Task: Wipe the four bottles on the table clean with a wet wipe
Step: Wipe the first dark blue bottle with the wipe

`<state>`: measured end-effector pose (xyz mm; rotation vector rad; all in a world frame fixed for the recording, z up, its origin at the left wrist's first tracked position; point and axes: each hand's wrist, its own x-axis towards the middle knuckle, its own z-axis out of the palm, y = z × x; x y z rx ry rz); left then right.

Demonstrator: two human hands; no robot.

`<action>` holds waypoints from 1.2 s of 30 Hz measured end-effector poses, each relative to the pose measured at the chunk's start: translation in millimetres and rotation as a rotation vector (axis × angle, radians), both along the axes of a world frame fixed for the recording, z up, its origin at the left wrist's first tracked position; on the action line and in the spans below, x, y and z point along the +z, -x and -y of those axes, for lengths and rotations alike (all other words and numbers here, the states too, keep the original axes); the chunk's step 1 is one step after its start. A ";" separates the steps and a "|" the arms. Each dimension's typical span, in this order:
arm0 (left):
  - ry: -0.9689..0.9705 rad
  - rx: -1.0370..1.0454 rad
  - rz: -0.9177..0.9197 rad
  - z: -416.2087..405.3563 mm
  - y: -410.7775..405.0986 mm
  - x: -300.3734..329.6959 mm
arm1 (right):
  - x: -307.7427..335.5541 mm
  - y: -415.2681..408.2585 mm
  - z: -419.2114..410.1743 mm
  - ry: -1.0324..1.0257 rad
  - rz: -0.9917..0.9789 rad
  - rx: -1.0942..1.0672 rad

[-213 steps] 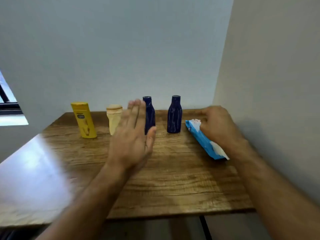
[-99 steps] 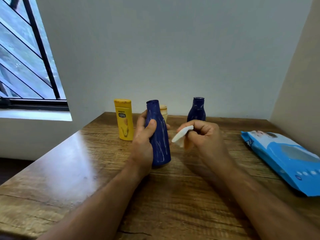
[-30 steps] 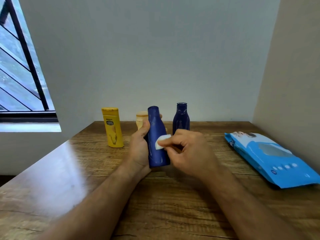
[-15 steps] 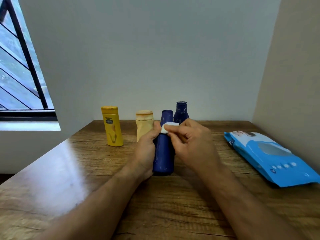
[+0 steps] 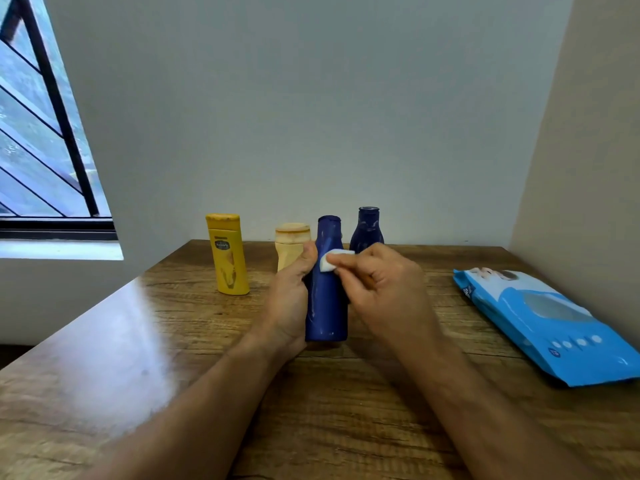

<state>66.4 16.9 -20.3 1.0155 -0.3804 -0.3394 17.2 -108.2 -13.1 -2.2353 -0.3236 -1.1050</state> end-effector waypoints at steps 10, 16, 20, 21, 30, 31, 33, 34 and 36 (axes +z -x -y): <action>0.121 0.115 -0.096 -5.2 -1.0 8.0 | -3.1 10.9 5.5 0.155 -0.272 0.256; 0.111 0.100 -0.043 -4.9 -3.0 5.8 | -2.9 7.1 3.1 0.077 -0.158 0.201; 0.039 0.034 0.002 -1.2 4.1 5.3 | 2.2 2.8 5.4 -0.094 0.013 0.073; 0.026 0.045 0.015 -0.1 4.5 4.2 | 2.9 2.6 5.8 -0.140 0.013 0.068; 0.049 0.024 -0.003 -0.4 -1.7 2.2 | -3.8 5.6 9.0 0.090 -0.148 0.194; 0.058 0.022 -0.003 -1.1 -2.2 1.8 | -4.2 5.1 8.5 0.104 -0.142 0.189; 0.043 0.004 0.017 -1.5 -0.7 1.3 | -2.7 3.4 6.1 0.070 -0.055 0.120; 0.021 -0.004 0.041 -1.1 0.8 1.1 | -0.4 2.4 5.1 0.010 -0.005 0.072; -0.031 0.003 0.107 0.8 1.5 -1.7 | 5.7 1.6 4.2 -0.167 0.074 0.028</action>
